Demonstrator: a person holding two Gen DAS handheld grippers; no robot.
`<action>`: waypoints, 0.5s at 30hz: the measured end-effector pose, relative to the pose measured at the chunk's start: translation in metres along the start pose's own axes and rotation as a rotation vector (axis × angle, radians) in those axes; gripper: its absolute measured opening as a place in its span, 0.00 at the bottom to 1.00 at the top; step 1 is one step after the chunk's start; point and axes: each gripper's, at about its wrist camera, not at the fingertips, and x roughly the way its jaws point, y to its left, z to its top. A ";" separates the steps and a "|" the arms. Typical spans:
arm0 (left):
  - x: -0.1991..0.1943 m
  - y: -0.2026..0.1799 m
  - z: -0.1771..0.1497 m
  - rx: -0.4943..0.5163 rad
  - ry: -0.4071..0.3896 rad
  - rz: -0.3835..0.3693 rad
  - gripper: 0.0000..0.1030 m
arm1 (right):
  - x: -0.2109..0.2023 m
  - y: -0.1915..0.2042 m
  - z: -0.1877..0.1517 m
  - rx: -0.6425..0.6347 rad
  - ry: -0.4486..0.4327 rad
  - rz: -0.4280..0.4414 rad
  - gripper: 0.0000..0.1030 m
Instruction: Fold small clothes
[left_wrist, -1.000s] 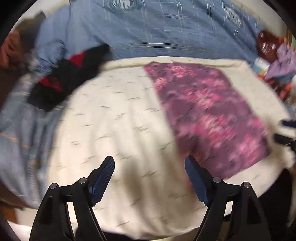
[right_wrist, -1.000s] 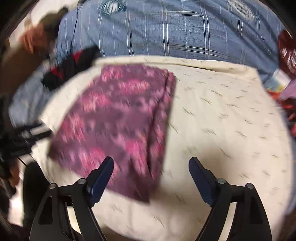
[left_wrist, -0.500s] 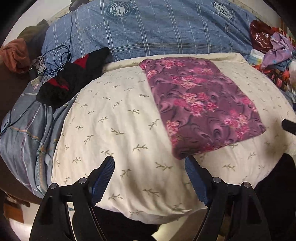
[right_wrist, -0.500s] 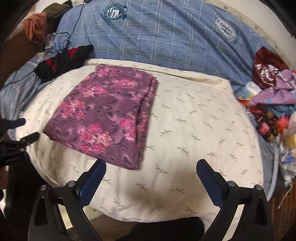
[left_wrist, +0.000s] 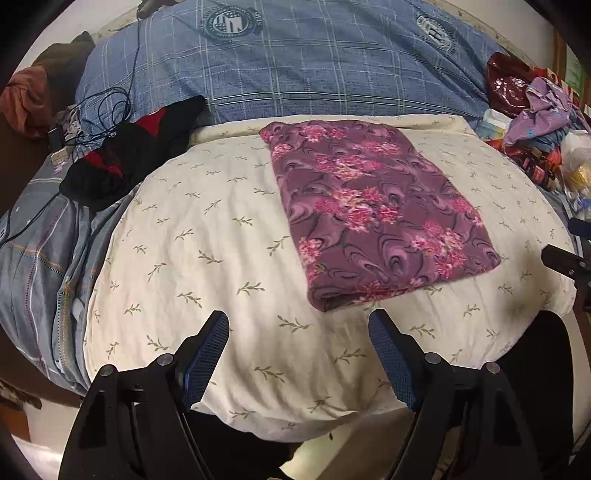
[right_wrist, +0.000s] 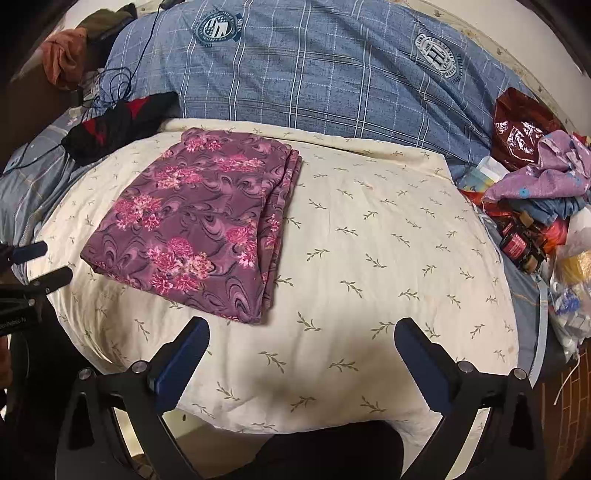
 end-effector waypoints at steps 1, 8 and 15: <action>-0.003 -0.002 0.000 0.008 -0.007 -0.001 0.76 | -0.001 -0.001 0.000 0.012 -0.003 0.005 0.99; -0.017 -0.012 -0.002 0.017 -0.050 -0.004 0.76 | -0.003 -0.003 -0.004 0.011 -0.006 0.009 0.99; -0.018 -0.011 -0.005 0.013 -0.049 -0.013 0.76 | -0.002 -0.004 -0.004 -0.004 -0.010 0.005 0.99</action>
